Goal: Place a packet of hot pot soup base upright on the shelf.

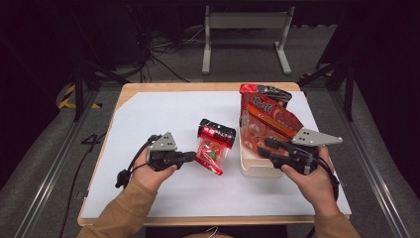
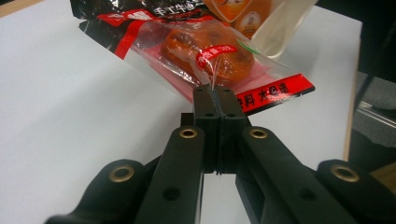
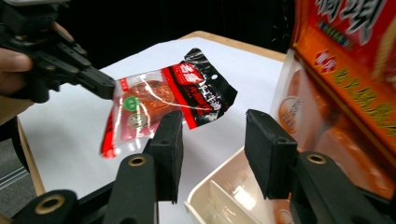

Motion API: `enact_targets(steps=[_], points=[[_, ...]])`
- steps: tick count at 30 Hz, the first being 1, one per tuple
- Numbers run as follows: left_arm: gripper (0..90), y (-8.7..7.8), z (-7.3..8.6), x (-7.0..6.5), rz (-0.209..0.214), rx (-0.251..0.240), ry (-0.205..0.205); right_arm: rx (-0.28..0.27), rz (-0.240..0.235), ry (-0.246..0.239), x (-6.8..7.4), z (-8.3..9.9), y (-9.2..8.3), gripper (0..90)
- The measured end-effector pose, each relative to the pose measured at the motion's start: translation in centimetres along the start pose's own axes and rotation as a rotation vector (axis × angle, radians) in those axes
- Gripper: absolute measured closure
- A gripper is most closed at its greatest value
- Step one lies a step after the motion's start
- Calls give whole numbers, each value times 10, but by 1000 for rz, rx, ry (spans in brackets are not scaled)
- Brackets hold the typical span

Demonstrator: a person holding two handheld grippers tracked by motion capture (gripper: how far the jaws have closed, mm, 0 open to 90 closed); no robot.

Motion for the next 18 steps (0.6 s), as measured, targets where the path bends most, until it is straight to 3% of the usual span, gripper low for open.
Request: enact_targets(steps=[12, 18], points=[[899, -19, 2, -20, 26, -25, 16, 24, 7, 56, -3, 4, 44, 477], [899, -27, 5, -24, 21, -35, 20, 21, -26, 86, -2, 2, 59, 431]])
Point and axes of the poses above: each handheld gripper's, and its own axes: y roughly forward along the jaws, z roughly out of its underside, x roughly to its left, the point moved 5 cm from there along y, roughly forward along the jaws, and after that the axes turned 10 degrees about -z, right-handed, at the moved point
